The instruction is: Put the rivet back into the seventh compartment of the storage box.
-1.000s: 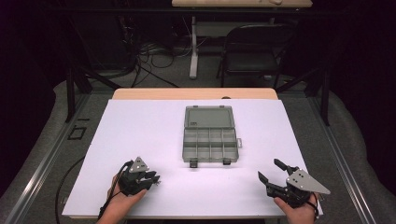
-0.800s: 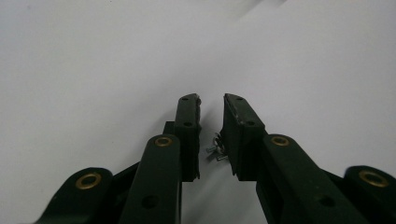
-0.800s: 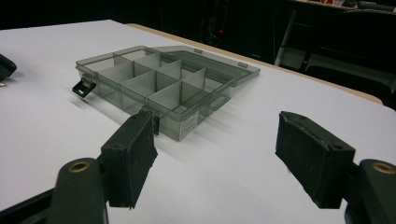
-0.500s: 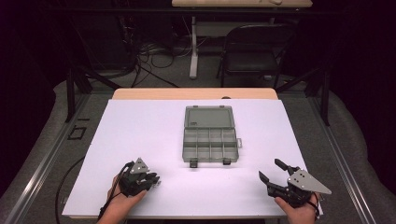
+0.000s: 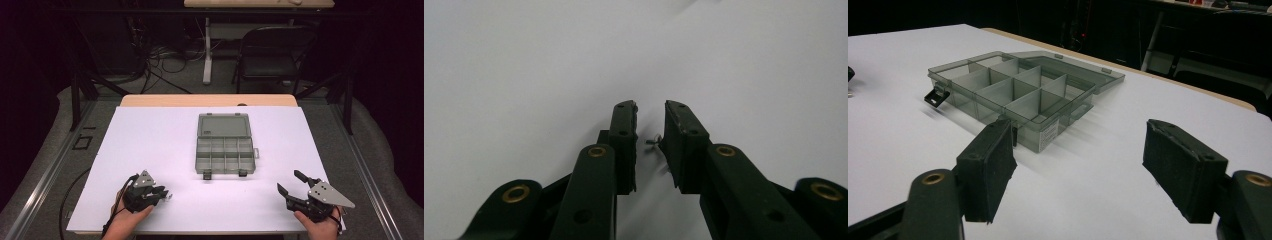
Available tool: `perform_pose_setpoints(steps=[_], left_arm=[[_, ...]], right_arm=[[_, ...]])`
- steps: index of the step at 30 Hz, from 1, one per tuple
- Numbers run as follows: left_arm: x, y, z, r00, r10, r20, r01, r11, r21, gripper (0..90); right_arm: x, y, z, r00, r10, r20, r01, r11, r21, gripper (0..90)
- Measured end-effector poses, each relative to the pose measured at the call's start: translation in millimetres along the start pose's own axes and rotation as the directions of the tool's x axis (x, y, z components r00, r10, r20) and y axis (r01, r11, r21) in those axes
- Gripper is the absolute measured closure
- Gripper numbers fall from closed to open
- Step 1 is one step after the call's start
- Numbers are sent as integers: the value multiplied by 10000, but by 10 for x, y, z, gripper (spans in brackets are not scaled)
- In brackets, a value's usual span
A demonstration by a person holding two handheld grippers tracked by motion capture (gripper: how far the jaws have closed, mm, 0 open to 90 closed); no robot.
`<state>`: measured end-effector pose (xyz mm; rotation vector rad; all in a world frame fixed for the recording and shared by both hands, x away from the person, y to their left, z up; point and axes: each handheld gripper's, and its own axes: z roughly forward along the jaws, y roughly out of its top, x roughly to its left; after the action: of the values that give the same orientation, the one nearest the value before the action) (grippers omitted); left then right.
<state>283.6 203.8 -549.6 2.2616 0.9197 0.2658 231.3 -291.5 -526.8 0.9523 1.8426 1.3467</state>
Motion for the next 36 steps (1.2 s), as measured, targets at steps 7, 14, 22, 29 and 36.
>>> perform_pose_setpoints(steps=[7,14,22,29,36], left_arm=[[-42,24,63,9995,304,-90,-300,9988,383,753],[-43,0,59,9988,483,-82,-480,9985,259,781],[-16,0,19,9998,183,122,-185,9997,180,797],[-104,-32,-94,9990,281,334,-289,9993,225,798],[-133,-98,-169,9993,261,262,-270,9990,348,801]], right_arm=[[-12,-3,-2,10000,43,6,-43,10000,41,280],[-18,-9,-1,9999,113,-32,-113,9999,55,280],[-17,-8,0,9999,169,-25,-169,9998,45,280],[-21,-13,4,9998,177,-35,-177,9998,52,280],[-19,-13,5,9997,253,34,-252,9997,-35,280]])
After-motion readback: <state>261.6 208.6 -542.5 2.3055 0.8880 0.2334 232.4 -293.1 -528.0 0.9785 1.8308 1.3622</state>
